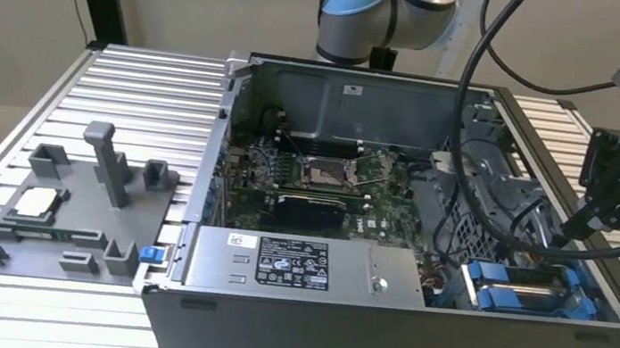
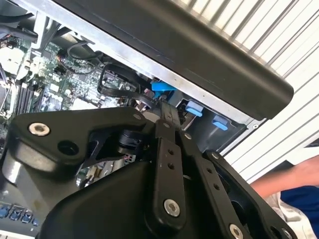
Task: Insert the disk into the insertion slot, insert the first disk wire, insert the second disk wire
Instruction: 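Insert the second disk wire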
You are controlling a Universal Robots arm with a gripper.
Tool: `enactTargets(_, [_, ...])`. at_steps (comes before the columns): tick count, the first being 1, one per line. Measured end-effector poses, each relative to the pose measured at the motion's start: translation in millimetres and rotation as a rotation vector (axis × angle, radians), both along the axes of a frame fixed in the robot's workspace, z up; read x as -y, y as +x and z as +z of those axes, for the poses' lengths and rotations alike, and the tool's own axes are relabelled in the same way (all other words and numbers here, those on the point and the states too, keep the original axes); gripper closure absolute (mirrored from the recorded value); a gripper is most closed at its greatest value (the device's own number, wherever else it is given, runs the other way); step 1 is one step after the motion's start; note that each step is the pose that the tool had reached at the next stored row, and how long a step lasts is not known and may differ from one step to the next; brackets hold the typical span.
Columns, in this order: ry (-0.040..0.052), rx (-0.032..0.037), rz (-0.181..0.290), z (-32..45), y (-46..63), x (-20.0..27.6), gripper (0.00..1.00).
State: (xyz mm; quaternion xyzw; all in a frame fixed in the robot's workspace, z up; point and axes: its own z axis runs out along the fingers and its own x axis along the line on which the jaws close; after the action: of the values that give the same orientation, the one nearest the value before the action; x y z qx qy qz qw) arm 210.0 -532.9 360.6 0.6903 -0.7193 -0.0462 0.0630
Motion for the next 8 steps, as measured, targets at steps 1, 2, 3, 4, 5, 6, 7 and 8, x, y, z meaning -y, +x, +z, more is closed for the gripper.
enactTargets(1, [-0.0002,0.0000,0.000,-0.3,0.0,0.0,1.00])
enactTargets(2, [-0.0004,-0.0002,0.000,-0.6,0.0,0.0,1.00])
enactTargets(3, [-0.0008,-0.0009,0.000,-0.9,0.0,0.0,1.00])
enactTargets(4, [-0.0017,-0.0021,0.000,-0.9,0.0,0.0,0.00])
enactTargets(5, [-0.0023,-0.0032,0.000,-1.0,0.0,0.0,0.00])
enactTargets(6, [-0.0027,-0.0045,0.000,-1.2,0.0,0.0,0.00])
enactTargets(7, [-0.0030,-0.0056,0.000,-1.5,0.0,0.0,0.00])
enactTargets(8, [-0.0035,-0.0067,0.000,-2.0,0.0,0.0,0.00])
